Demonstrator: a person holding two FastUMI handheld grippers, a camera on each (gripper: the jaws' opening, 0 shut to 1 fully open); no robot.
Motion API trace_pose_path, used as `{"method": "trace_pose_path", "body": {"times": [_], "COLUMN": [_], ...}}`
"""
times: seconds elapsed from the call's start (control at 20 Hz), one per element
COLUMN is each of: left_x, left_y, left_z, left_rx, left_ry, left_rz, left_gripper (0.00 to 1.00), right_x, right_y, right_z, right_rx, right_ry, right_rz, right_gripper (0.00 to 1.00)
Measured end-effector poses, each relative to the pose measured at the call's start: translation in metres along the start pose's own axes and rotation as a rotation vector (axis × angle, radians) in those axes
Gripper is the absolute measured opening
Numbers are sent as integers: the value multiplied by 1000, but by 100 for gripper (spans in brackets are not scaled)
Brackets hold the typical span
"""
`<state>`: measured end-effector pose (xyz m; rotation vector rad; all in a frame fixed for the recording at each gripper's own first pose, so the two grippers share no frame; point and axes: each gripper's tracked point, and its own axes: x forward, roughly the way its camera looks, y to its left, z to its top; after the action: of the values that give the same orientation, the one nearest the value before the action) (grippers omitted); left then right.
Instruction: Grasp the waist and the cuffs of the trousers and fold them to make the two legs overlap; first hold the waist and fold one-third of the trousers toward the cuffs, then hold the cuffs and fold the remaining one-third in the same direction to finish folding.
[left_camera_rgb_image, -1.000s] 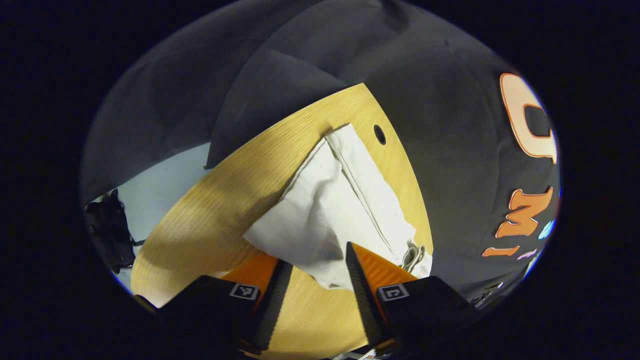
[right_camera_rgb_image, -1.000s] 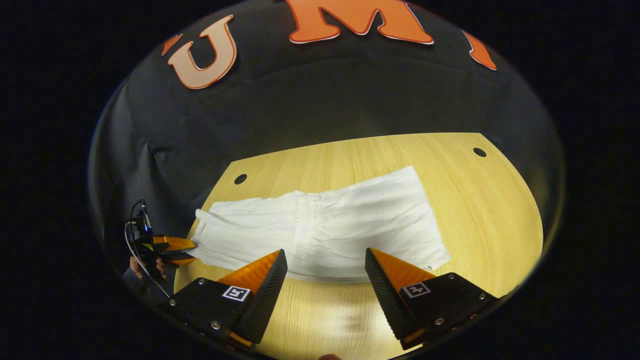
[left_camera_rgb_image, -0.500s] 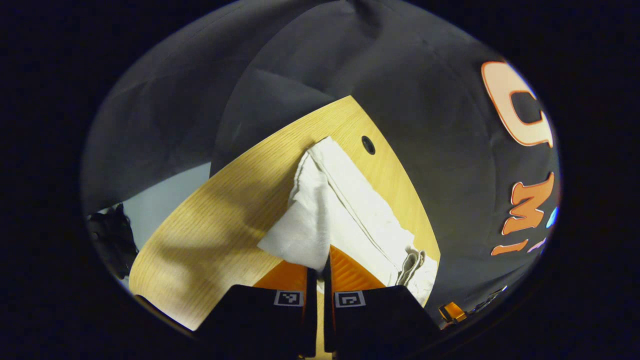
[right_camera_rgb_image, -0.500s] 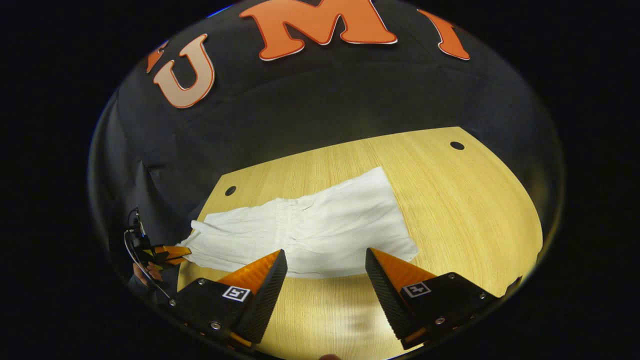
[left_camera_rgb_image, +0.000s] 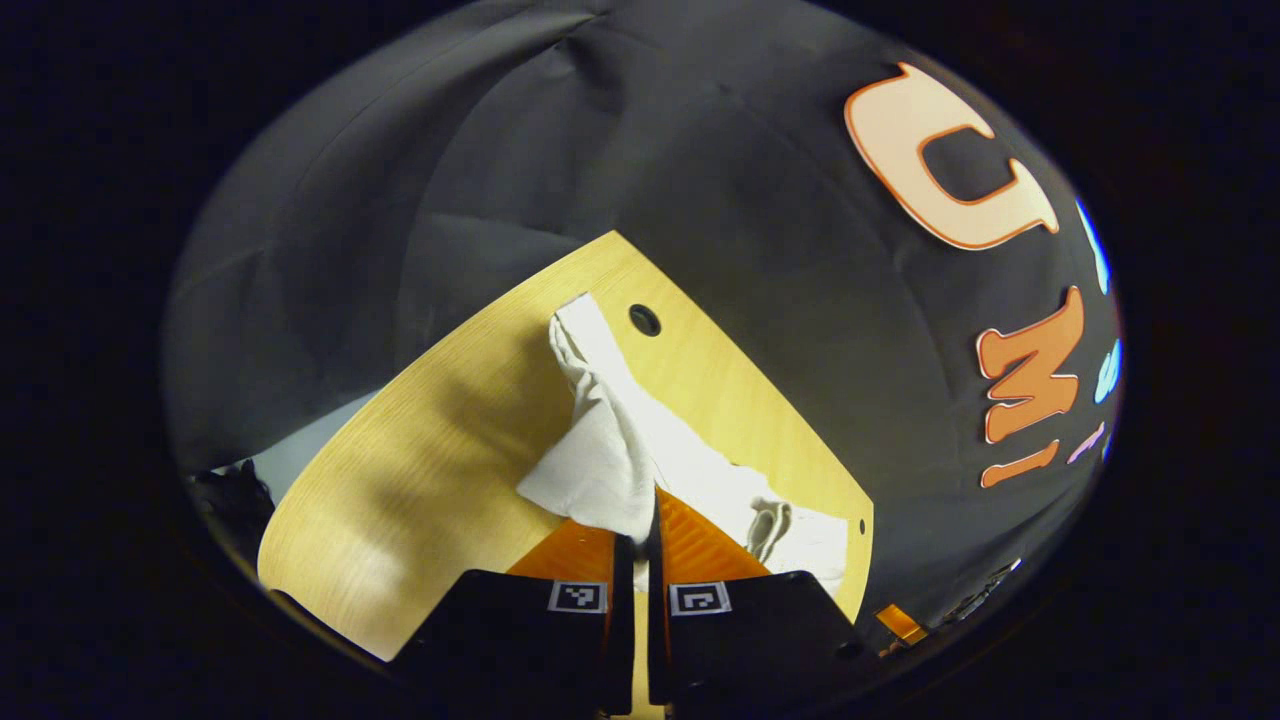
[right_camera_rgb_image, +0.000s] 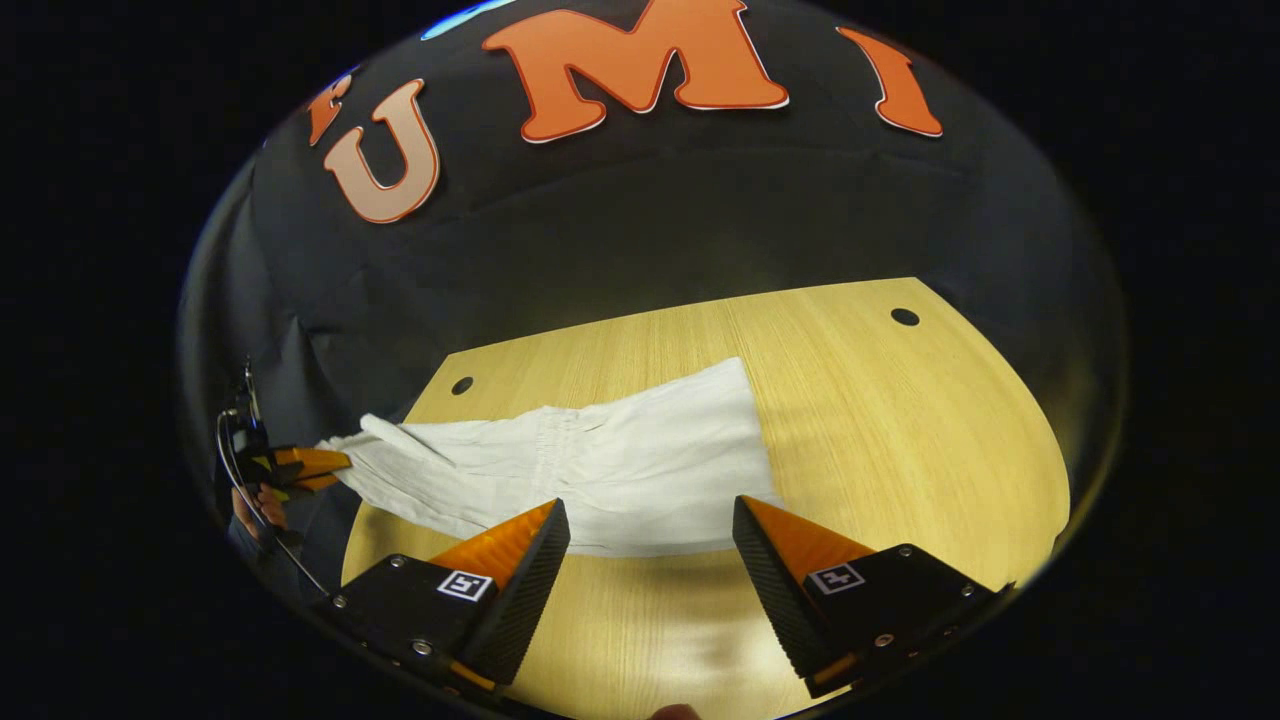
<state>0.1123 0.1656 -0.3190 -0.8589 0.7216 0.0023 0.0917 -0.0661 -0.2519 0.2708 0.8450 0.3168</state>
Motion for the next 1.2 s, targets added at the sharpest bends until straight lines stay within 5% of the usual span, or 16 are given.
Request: {"method": "trace_pose_path", "body": {"times": [0.55, 1.2], "left_x": [-1, 50], "left_y": [-136, -274], "left_z": [-9, -82], "left_rx": [100, 175], "left_ry": [-42, 46], "left_rz": [-91, -180], "left_gripper": [9, 9], "right_x": [-33, -50], "right_y": [-61, -131], "right_z": [14, 12], "right_rx": [-21, 65], "right_ry": [-54, -74], "right_rz": [-18, -15], "right_gripper": [99, 98]}}
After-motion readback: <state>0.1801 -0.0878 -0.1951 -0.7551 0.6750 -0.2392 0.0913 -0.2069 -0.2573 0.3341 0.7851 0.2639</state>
